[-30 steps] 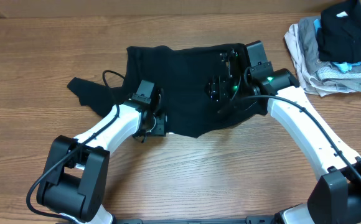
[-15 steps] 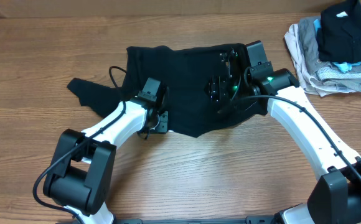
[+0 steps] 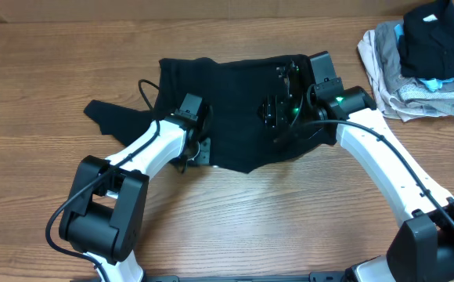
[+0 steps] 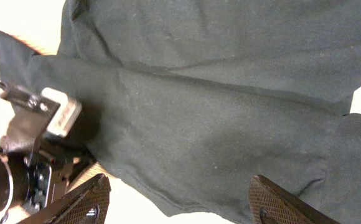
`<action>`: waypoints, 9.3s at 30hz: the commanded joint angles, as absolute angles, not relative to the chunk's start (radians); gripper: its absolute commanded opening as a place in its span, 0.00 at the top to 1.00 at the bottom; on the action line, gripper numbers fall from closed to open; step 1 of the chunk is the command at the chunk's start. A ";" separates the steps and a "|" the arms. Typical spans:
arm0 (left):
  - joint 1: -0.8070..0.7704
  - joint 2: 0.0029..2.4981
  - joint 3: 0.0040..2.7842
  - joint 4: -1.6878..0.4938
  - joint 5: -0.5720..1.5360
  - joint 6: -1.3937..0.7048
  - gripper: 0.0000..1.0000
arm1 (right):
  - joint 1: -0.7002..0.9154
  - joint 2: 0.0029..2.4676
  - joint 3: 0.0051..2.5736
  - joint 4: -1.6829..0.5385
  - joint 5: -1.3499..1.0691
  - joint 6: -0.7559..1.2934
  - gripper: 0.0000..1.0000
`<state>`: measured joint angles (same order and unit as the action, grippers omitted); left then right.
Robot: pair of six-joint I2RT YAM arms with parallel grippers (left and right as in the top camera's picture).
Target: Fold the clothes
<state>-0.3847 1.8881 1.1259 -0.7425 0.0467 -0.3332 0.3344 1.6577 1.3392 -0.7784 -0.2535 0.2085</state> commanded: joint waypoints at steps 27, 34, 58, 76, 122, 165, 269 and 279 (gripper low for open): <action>-0.598 1.995 1.034 -1.023 0.184 -0.454 0.96 | 0.335 1.849 1.363 -0.625 -0.216 0.163 0.33; -0.594 1.995 1.034 -1.012 0.180 -0.454 0.96 | 0.335 1.961 1.363 -0.570 -0.237 0.148 0.33; -0.593 1.768 1.036 -1.032 0.181 -0.461 0.96 | 0.329 2.146 1.364 -0.406 -0.112 0.122 0.36; -0.693 1.535 1.037 -1.123 0.388 -0.463 0.96 | 0.264 2.257 1.472 -0.455 -0.113 0.122 0.36; -0.452 1.537 1.403 -1.133 0.099 -0.334 0.00 | 0.139 2.265 2.378 -1.361 -0.274 0.105 0.00; -0.112 2.042 1.403 -0.471 0.123 -0.277 0.89 | 0.061 2.465 2.257 -1.144 -0.188 -0.075 0.09; -0.039 1.135 2.151 -1.068 -0.751 -0.044 0.96 | -0.035 1.202 2.428 -1.476 0.043 0.027 0.96; -0.038 1.411 2.113 -1.134 -0.751 -0.079 0.96 | -0.035 1.527 2.428 -1.607 0.001 0.026 0.96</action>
<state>-0.0639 1.3369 2.1220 -1.1301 -0.5518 -0.0750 -0.0113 1.4464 2.4336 -1.5925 -0.1761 0.0261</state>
